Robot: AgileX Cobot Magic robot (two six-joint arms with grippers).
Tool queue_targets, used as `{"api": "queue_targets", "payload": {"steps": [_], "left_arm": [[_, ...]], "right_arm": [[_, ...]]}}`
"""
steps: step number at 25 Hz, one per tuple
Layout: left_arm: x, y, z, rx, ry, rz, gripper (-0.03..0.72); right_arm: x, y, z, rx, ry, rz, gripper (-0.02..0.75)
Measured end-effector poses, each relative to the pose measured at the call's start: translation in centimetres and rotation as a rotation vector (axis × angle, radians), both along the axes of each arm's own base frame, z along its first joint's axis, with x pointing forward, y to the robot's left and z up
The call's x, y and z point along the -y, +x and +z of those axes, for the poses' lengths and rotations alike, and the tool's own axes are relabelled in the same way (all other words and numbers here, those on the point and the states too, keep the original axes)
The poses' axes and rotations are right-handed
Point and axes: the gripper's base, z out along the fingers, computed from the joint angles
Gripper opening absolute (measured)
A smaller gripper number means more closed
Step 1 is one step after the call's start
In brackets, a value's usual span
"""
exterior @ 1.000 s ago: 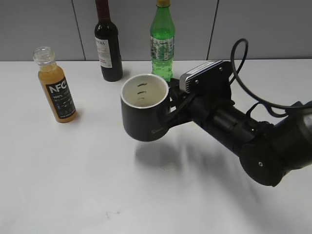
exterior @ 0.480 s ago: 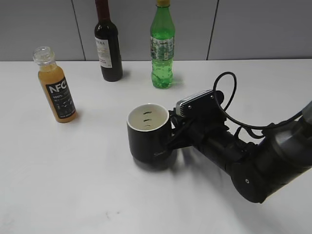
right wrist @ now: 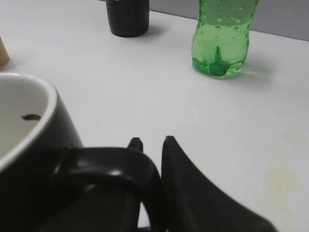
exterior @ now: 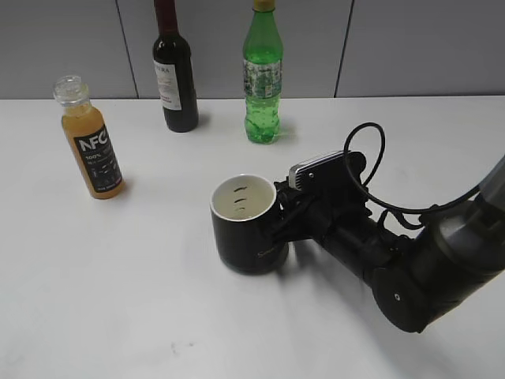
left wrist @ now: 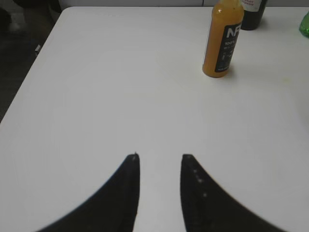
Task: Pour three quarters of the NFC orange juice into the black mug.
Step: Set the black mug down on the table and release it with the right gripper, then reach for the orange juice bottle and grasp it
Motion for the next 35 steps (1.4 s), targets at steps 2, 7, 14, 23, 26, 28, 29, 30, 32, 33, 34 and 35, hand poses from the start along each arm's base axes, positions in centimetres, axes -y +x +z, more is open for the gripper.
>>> {"api": "queue_targets", "payload": {"steps": [2, 7, 14, 23, 26, 28, 29, 30, 32, 33, 34, 35], "left_arm": [[0.0, 0.0, 0.0, 0.000, 0.000, 0.000, 0.236], [0.0, 0.0, 0.0, 0.000, 0.000, 0.000, 0.236], [0.0, 0.0, 0.0, 0.000, 0.000, 0.000, 0.236], [0.0, 0.0, 0.0, 0.000, 0.000, 0.000, 0.236], [0.0, 0.0, 0.0, 0.000, 0.000, 0.000, 0.236], [0.0, 0.0, 0.0, 0.000, 0.000, 0.000, 0.236], [0.0, 0.0, 0.0, 0.000, 0.000, 0.000, 0.236], [0.0, 0.0, 0.0, 0.000, 0.000, 0.000, 0.236], [0.0, 0.0, 0.0, 0.000, 0.000, 0.000, 0.236], [0.0, 0.0, 0.0, 0.000, 0.000, 0.000, 0.236], [0.0, 0.0, 0.0, 0.000, 0.000, 0.000, 0.236], [0.0, 0.0, 0.0, 0.000, 0.000, 0.000, 0.236]], "right_arm": [[0.0, 0.0, 0.1, 0.006, 0.007, -0.005, 0.144], [0.7, -0.8, -0.4, -0.021, -0.006, -0.014, 0.290], [1.6, -1.8, -1.0, -0.055, -0.032, -0.027, 0.489], [3.1, -3.6, -0.6, -0.091, -0.058, -0.045, 0.676], [4.0, -4.6, 0.4, -0.087, -0.069, -0.057, 0.680], [4.5, -5.3, 1.6, -0.066, -0.068, -0.055, 0.680], [4.7, -5.5, 2.5, -0.043, -0.058, -0.053, 0.680], [4.8, -5.6, 3.6, -0.010, -0.042, -0.053, 0.681], [4.8, -5.7, 5.7, 0.017, -0.034, -0.047, 0.681], [4.8, -5.8, 6.7, 0.019, -0.029, -0.043, 0.681], [4.9, -5.9, 7.4, -0.007, -0.038, -0.037, 0.681], [4.9, -6.1, 8.2, -0.034, -0.047, -0.033, 0.681]]}}
